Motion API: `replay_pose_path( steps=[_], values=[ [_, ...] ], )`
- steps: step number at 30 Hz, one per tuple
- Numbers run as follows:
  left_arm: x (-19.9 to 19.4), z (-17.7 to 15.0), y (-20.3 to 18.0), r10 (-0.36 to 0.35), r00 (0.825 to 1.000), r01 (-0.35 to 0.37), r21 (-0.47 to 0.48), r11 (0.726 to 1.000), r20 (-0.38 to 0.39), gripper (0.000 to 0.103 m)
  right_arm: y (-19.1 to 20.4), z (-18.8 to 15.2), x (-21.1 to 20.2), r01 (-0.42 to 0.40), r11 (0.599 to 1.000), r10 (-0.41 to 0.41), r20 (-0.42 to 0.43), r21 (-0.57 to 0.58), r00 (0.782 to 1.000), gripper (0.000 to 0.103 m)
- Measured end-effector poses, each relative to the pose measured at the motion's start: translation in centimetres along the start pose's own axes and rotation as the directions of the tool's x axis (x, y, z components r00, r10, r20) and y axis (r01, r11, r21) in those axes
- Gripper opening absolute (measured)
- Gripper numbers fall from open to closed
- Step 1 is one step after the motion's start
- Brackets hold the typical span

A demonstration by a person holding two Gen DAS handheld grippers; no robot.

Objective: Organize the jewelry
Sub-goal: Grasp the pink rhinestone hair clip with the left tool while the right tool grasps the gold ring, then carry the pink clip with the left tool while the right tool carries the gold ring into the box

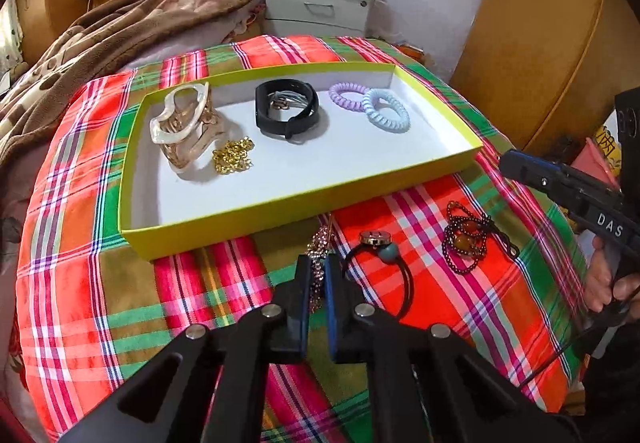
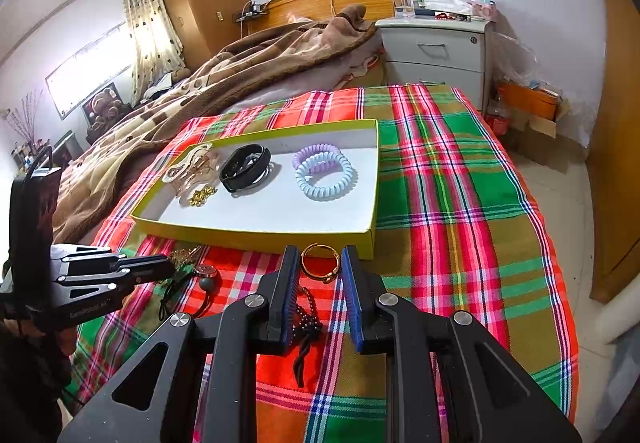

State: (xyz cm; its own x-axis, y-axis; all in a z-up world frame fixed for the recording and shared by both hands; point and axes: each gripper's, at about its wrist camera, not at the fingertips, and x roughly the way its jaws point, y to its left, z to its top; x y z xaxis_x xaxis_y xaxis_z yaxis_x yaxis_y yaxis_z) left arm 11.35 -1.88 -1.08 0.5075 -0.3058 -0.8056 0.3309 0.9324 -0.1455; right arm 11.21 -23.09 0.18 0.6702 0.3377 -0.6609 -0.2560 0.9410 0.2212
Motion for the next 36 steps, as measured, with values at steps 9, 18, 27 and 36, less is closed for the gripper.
replay_pose_path(
  steps=[9,18,27,36],
  values=[
    [-1.7,1.3,0.3,0.020,0.999,-0.020,-0.001,1.000,0.050,0.006,0.3,1.7,-0.1,0.002,1.000,-0.002,0.015,-0.014,1.000,0.022],
    [-2.4,2.5,0.7,0.035,0.997,-0.035,0.004,0.999,0.071,0.006,1.0,3.0,0.0,-0.010,0.999,0.011,0.033,-0.032,0.999,0.022],
    [-4.8,4.1,1.3,0.012,0.991,-0.009,-0.018,1.000,0.135,0.006,1.4,4.4,0.7,-0.016,0.999,0.017,0.036,-0.042,0.999,0.022],
    [-4.6,6.9,1.8,0.017,0.987,-0.017,-0.006,1.000,0.161,0.006,1.5,6.0,2.6,-0.012,0.998,0.013,0.016,-0.058,1.000,0.022]
  ],
)
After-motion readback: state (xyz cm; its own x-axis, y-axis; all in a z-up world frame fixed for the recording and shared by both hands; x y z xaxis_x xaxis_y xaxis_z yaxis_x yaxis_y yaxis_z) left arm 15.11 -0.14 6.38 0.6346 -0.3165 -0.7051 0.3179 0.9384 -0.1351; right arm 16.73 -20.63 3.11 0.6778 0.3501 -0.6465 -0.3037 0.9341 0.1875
